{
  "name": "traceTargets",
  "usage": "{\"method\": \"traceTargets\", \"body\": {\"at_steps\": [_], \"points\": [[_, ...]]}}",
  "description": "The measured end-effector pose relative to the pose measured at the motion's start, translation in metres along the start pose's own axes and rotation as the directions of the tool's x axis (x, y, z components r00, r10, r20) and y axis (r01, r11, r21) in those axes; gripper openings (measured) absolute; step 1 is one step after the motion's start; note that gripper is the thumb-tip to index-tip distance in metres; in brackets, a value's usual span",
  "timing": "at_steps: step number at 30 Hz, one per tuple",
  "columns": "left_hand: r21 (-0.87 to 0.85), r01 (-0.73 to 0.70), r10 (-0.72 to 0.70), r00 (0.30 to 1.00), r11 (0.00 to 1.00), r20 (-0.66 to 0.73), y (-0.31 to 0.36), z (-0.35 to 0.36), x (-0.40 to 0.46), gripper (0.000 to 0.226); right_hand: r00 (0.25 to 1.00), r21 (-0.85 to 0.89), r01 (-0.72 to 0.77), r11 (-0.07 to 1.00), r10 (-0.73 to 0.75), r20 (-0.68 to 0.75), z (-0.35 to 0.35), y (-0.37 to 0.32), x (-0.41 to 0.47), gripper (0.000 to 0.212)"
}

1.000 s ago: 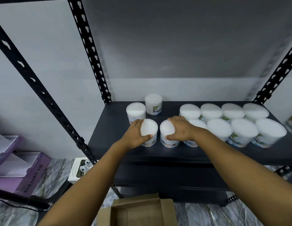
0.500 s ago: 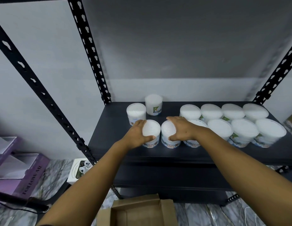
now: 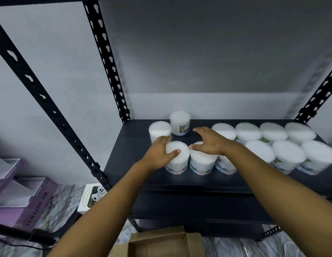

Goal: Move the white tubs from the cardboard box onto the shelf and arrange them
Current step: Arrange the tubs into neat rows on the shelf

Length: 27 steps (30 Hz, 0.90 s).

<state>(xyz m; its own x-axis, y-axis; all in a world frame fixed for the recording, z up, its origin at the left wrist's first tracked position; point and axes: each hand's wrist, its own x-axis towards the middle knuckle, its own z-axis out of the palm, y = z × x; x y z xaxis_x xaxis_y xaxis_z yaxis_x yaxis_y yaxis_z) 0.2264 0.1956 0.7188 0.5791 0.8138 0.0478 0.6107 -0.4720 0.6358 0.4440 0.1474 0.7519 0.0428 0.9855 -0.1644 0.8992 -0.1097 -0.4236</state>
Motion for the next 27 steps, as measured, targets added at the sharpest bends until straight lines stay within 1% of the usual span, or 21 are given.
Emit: {"method": "traceTargets", "body": {"at_steps": [4, 7, 9, 11, 14, 16, 20, 24, 27], "points": [[-0.001, -0.002, 0.001, 0.989, 1.000, -0.147, -0.013, -0.009, 0.008, 0.054, 0.997, 0.023, -0.046, 0.999, 0.047, -0.059, 0.001, -0.004, 0.020, 0.077], [0.014, 0.030, -0.027, 0.983, 0.999, -0.184, -0.027, -0.017, 0.016, 0.050, 0.992, 0.047, -0.060, 0.997, 0.065, -0.110, 0.000, -0.008, 0.035, 0.065], [0.023, 0.065, -0.060, 0.983, 0.998, -0.172, -0.035, -0.022, 0.024, 0.052, 0.990, 0.049, -0.083, 0.995, 0.088, -0.112, -0.003, -0.011, 0.048, 0.064], [0.041, 0.091, -0.084, 0.986, 0.995, -0.145, -0.042, -0.028, 0.034, 0.055, 0.988, 0.024, -0.116, 0.993, 0.118, -0.103, -0.006, -0.014, 0.064, 0.071], [0.055, 0.136, -0.133, 0.989, 0.989, -0.068, -0.048, -0.033, 0.047, 0.061, 0.985, 0.027, -0.143, 0.989, 0.145, -0.089, -0.009, -0.017, 0.087, 0.076], [0.064, 0.154, -0.153, 0.988, 0.986, -0.026, -0.048, -0.036, 0.055, 0.066, 0.988, 0.011, -0.128, 0.992, 0.129, -0.081, -0.010, -0.018, 0.099, 0.078], [0.030, 0.168, -0.168, 0.986, 0.985, 0.011, -0.046, -0.041, 0.068, 0.075, 0.996, -0.046, -0.068, 0.997, 0.065, -0.053, -0.009, -0.020, 0.119, 0.079], [0.071, 0.169, -0.171, 0.985, 0.983, 0.015, -0.045, -0.041, 0.078, 0.073, 0.999, -0.067, -0.040, 0.997, 0.040, 0.001, -0.009, -0.023, 0.135, 0.077], [0.108, 0.177, -0.181, 0.983, 0.978, 0.021, -0.046, -0.038, 0.081, 0.071, 0.999, -0.076, -0.032, 0.997, 0.032, 0.001, -0.008, -0.023, 0.142, 0.072]]}}
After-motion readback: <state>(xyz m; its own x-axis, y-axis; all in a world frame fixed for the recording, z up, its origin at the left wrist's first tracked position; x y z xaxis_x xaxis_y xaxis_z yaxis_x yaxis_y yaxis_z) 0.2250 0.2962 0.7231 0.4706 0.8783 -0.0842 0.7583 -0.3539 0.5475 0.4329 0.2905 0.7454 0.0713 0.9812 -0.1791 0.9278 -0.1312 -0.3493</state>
